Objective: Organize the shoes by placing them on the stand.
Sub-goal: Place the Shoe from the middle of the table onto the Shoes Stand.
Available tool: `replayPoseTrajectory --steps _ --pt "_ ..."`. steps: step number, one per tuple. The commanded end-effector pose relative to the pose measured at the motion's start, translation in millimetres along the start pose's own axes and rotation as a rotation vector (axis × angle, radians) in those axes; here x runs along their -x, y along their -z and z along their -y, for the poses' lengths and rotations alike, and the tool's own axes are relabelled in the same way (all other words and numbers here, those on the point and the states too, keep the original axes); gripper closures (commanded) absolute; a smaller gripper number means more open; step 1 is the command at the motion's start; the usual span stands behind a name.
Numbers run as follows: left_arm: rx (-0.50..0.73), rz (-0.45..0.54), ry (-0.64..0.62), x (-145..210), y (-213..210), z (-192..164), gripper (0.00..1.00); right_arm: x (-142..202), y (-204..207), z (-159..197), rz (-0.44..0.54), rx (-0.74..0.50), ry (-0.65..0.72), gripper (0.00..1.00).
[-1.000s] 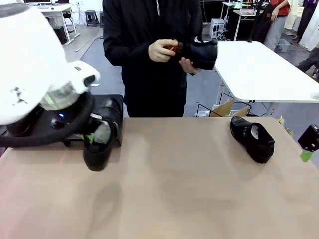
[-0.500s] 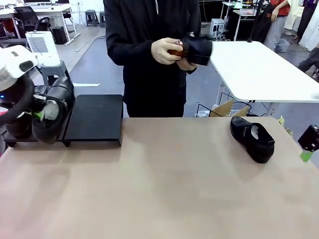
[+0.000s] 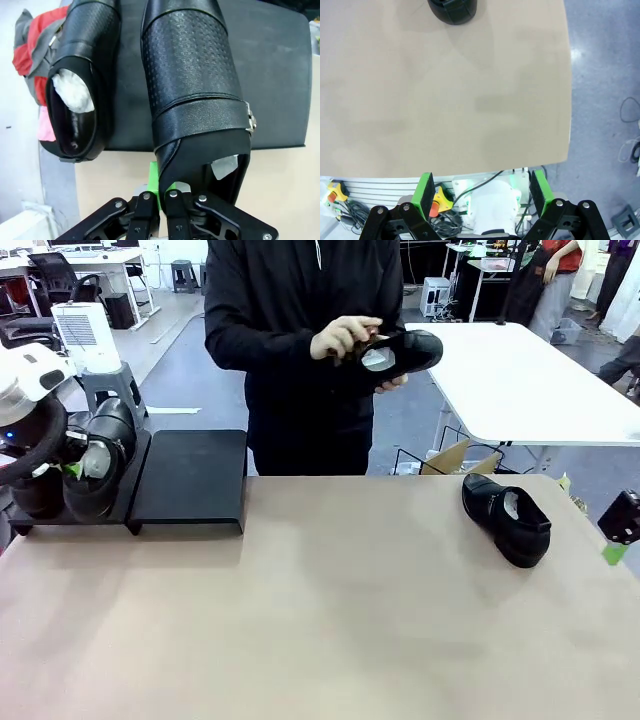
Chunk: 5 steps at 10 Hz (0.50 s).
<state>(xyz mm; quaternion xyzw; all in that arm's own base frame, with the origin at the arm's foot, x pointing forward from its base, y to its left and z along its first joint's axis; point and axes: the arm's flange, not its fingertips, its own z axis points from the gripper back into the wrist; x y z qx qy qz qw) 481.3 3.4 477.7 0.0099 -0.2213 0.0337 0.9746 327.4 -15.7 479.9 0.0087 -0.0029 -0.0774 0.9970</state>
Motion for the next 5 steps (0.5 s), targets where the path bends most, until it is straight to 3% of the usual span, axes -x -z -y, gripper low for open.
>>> replayPoseTrajectory --steps 1,5 --pt "-0.001 0.008 0.011 7.9 -7.9 0.5 1.00 -0.9 -0.2 -0.1 0.005 0.000 0.000 0.00" --pt "0.040 0.052 -0.006 -18.8 18.1 -13.5 1.00 -0.9 -0.2 -0.1 0.005 0.000 0.000 0.00"
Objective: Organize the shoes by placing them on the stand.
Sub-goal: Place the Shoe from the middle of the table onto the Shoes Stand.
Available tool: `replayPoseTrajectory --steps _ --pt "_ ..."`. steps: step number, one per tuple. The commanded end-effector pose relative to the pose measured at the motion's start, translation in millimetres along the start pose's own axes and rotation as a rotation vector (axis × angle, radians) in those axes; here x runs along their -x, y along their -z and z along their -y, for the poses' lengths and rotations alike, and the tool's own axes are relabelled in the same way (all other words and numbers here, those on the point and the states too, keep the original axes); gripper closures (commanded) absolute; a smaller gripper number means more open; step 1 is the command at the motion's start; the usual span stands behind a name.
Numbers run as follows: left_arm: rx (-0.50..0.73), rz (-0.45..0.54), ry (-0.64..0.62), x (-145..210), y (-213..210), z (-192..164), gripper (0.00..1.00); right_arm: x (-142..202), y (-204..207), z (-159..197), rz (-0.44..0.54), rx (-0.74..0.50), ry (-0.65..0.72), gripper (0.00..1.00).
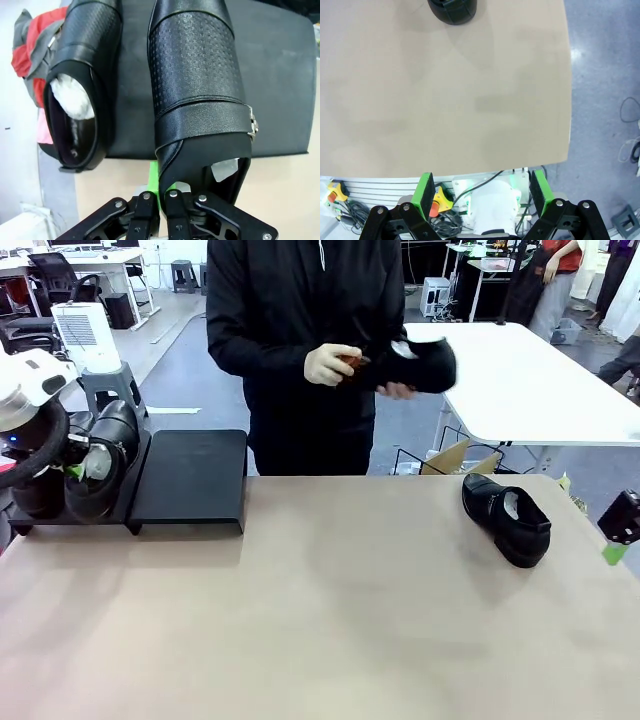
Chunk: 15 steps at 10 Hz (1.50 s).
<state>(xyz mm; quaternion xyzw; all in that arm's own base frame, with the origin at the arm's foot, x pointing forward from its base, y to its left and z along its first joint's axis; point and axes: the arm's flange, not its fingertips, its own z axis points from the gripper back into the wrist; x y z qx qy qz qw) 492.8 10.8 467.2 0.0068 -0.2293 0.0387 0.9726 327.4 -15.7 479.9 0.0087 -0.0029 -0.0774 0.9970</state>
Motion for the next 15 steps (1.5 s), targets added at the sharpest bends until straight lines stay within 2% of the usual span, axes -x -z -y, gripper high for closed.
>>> replayPoseTrajectory --steps 1,3,12,13,15 --pt "0.046 0.044 0.014 -17.1 7.6 -9.0 1.00 -0.9 -0.2 -0.1 0.005 0.000 0.000 0.00" --pt "0.022 0.069 0.012 -23.8 13.9 -11.2 1.00 -0.9 -0.2 -0.1 0.005 0.000 0.000 0.00" --pt "-0.021 0.074 -0.034 -25.6 44.7 -15.9 1.00 -0.9 -0.2 -0.1 0.005 0.000 0.000 0.00" --pt "-0.028 0.076 -0.038 -25.3 44.2 -16.0 0.84 -0.9 -0.2 -0.1 0.005 0.000 0.000 0.00" --pt "-0.045 0.092 -0.033 -25.6 43.5 -16.3 0.44 -0.9 -0.2 -0.1 0.005 0.000 0.000 0.00"
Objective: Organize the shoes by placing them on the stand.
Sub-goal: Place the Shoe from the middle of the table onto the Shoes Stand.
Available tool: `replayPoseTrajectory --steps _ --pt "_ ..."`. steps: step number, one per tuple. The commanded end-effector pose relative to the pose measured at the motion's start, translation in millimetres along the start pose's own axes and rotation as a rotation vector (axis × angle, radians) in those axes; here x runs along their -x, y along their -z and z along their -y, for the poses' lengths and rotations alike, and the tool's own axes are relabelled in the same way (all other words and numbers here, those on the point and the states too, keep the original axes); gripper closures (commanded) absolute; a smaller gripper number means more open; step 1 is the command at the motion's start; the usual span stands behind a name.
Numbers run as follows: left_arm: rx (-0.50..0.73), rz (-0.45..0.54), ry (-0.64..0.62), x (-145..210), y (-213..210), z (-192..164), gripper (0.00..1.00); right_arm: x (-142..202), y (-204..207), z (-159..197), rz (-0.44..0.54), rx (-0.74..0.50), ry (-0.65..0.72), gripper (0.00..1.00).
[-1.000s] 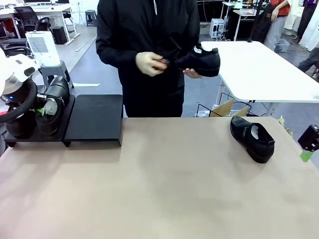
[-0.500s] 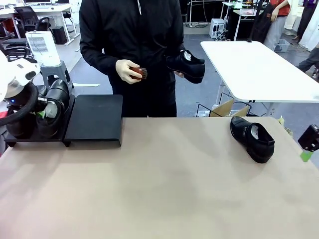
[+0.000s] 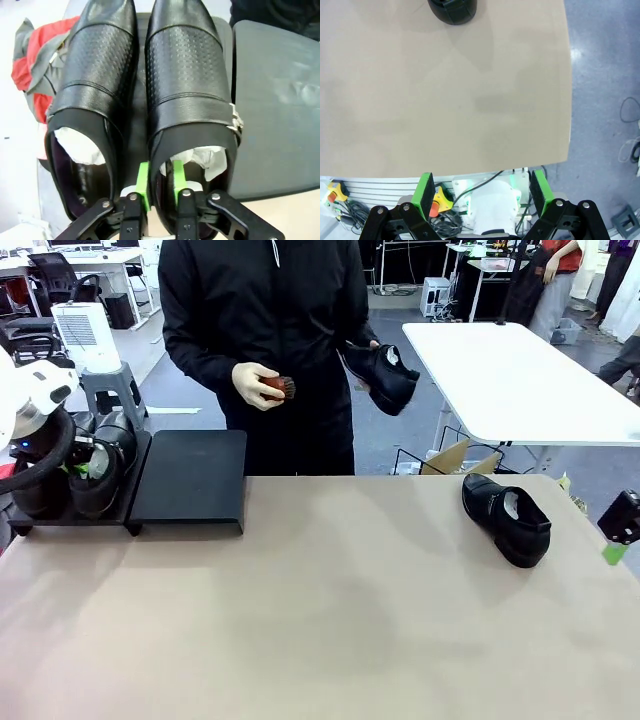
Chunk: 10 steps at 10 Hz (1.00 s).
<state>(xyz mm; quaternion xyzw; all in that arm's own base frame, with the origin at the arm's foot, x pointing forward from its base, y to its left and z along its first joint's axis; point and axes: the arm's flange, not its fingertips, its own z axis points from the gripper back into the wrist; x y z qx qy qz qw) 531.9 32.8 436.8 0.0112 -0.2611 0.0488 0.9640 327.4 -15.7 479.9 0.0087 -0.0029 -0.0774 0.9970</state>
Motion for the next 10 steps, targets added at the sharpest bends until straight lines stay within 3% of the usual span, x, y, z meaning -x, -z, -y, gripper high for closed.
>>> replayPoseTrajectory --steps 1,5,8,10 --pt "-0.043 0.032 -0.012 -2.3 -3.1 3.4 0.24 -0.9 -0.2 -0.1 0.005 0.000 0.000 0.00" --pt "-0.099 0.062 0.008 0.4 -27.2 13.8 0.24 -0.9 -0.2 -0.1 0.005 0.000 0.000 0.00" --pt "-0.047 0.057 -0.041 20.0 -75.3 24.4 0.24 -0.9 -0.2 -0.1 0.005 0.000 0.000 0.00" --pt "-0.001 -0.004 -0.089 44.8 -110.3 29.5 0.24 -0.9 -0.2 -0.1 0.005 0.000 0.000 0.00"
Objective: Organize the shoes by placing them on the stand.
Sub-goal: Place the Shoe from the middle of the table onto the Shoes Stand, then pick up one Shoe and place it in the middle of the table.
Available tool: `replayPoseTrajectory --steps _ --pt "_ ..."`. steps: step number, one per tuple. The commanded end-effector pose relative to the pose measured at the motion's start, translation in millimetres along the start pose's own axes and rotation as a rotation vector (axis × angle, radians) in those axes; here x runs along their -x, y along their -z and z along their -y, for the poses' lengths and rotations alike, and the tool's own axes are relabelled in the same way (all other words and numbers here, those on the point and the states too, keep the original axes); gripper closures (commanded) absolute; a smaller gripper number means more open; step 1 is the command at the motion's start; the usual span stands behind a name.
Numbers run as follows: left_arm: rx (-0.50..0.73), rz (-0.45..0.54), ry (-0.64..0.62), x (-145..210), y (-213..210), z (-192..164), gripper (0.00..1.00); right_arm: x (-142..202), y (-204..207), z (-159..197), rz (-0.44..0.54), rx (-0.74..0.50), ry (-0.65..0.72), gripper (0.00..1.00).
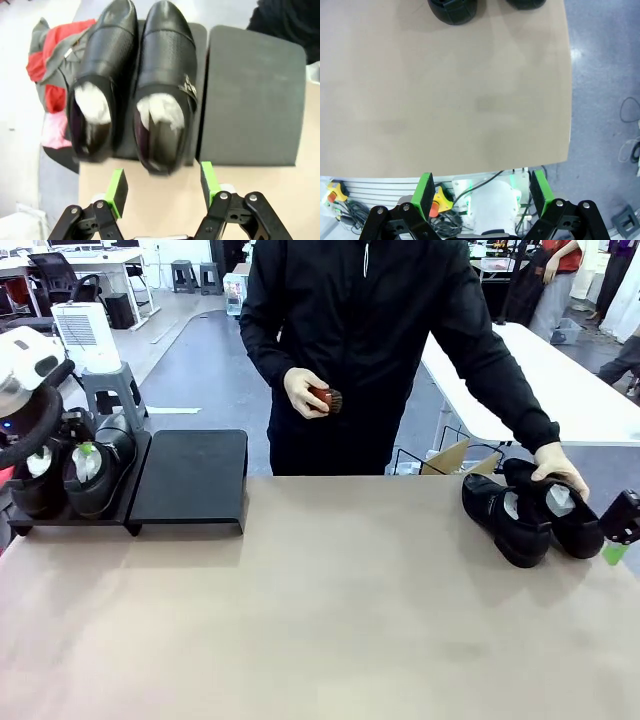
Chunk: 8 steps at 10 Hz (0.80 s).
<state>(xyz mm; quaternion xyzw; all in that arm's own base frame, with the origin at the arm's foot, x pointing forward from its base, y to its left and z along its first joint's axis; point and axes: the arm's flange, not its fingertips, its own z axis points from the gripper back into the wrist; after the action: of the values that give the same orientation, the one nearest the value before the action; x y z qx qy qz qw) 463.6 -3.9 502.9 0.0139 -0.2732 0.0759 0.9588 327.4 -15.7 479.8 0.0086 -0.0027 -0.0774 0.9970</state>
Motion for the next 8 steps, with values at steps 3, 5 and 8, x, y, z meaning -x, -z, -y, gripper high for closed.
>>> replayPoseTrajectory --steps 3,5,8 --pt "0.000 0.000 0.000 0.0 0.0 0.0 0.24 -0.9 -0.3 -0.1 0.005 0.000 0.000 0.00" --pt "0.000 0.000 0.000 0.0 0.0 0.0 0.24 -0.9 -0.3 -0.1 0.005 0.000 0.000 0.00" --pt "0.016 -0.012 -0.016 2.6 2.8 -0.2 0.24 -0.9 -0.3 -0.1 0.005 0.000 0.000 0.00"
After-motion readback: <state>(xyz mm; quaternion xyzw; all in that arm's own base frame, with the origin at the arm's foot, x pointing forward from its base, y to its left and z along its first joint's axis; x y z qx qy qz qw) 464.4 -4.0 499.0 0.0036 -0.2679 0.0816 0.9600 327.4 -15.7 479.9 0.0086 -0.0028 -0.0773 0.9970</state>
